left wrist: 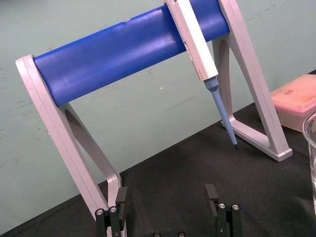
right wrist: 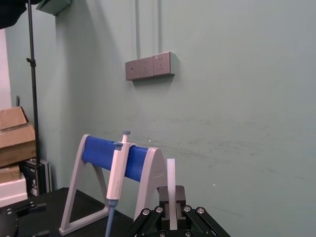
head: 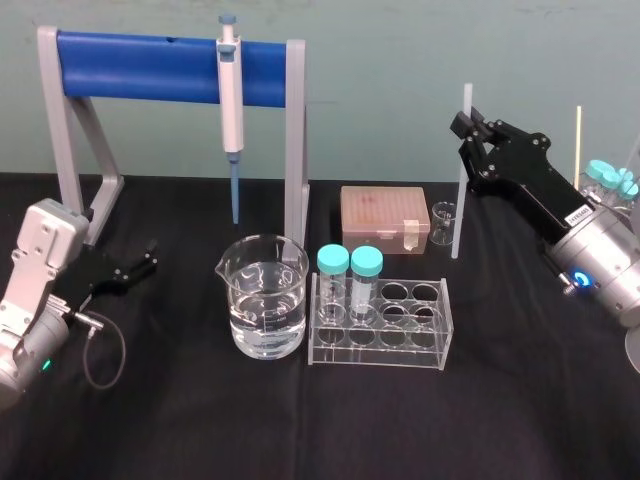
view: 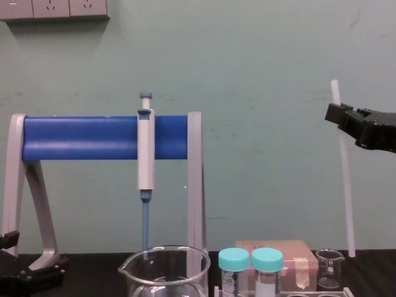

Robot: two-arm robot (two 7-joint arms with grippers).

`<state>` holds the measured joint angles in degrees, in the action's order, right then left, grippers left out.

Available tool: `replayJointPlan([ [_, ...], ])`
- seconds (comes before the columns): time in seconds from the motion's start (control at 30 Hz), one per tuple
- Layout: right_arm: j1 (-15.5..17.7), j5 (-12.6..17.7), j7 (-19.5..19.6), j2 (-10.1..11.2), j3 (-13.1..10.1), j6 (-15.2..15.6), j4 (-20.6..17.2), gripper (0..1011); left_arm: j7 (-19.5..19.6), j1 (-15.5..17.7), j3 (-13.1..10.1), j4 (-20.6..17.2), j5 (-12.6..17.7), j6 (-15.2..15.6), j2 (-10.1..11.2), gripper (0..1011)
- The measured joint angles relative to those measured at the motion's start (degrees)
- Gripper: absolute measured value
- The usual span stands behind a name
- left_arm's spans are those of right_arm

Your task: Pick up the stirring rod with one hand, then place it down.

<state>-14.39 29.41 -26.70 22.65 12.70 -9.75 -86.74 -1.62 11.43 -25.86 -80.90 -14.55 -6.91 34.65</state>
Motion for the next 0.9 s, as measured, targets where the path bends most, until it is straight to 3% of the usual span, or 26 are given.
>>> replayJointPlan([
  [0.9,-1.70,0.02,-2.03,-1.88,4.64,1.03,5.49,70,0.00,0.00,0.00,0.00,0.00,0.00,0.00,1000],
])
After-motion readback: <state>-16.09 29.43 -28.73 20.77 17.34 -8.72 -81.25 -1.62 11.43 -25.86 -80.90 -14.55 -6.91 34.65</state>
